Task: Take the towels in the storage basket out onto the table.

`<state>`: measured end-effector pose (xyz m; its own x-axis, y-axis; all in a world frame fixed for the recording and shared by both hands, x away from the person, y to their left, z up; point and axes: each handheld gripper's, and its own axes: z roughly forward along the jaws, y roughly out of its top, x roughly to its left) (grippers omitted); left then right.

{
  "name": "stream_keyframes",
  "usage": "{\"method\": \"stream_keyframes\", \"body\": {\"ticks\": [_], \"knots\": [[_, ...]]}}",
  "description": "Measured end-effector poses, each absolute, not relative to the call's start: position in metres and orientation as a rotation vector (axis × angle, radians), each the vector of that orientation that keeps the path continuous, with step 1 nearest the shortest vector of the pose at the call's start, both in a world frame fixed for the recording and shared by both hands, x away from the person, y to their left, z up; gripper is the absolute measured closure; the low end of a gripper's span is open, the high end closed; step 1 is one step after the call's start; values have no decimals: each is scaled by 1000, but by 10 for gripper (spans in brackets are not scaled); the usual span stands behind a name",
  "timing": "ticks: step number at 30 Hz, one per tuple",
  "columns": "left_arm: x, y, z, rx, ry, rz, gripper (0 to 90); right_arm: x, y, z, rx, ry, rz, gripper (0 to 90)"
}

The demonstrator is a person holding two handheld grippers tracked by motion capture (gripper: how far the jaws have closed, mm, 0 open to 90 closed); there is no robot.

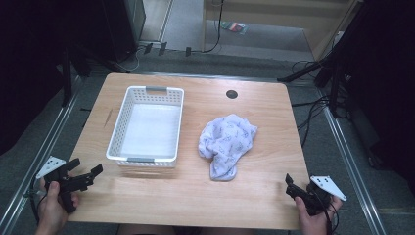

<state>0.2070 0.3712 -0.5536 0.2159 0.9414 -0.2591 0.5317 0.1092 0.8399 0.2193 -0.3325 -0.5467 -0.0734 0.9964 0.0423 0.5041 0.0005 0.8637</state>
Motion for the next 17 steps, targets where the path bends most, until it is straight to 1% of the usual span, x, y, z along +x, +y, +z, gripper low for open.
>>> {"method": "stream_keyframes", "body": {"ticks": [11,17], "knots": [[209,370,-554,1562,1454,540,15,219,-333,-547,1570,1644,993,129],[209,368,-554,1568,1453,560,15,219,-333,-547,1570,1642,998,129]]}}
